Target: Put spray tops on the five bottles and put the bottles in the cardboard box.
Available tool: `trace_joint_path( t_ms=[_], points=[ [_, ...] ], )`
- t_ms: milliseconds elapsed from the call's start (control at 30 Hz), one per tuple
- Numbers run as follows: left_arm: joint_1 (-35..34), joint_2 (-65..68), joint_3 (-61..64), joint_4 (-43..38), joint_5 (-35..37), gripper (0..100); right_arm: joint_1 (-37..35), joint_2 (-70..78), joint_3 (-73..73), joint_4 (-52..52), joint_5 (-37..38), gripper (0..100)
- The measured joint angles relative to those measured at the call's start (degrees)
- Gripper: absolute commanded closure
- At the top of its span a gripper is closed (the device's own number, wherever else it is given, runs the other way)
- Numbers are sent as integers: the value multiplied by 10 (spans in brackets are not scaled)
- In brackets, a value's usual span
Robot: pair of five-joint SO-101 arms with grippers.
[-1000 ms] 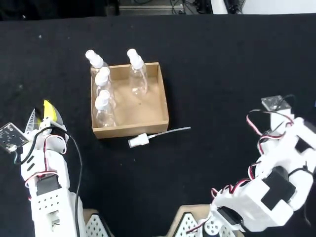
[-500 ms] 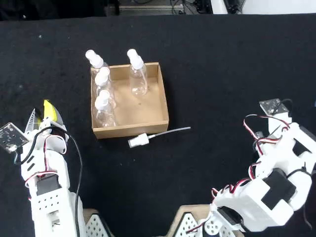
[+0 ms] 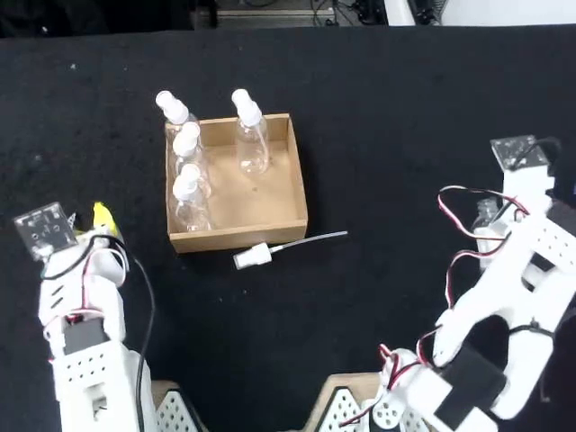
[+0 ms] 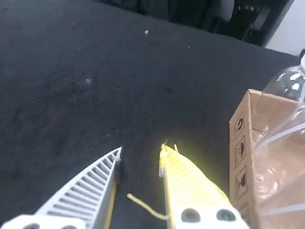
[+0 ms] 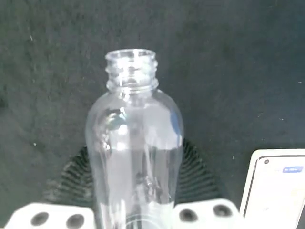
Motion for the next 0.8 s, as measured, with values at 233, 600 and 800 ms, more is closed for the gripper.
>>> trace_joint_path(
  t_ms=[233, 600, 800],
  points=[
    [0, 0, -192, 195, -7, 887, 1, -66, 18, 3, -46, 988],
    [91, -2, -519, 363, -39, 887, 4, -217, 142, -15, -55, 988],
    [290, 85, -656, 444, -112, 838, 43, -255, 191, -55, -55, 988]
  ],
)
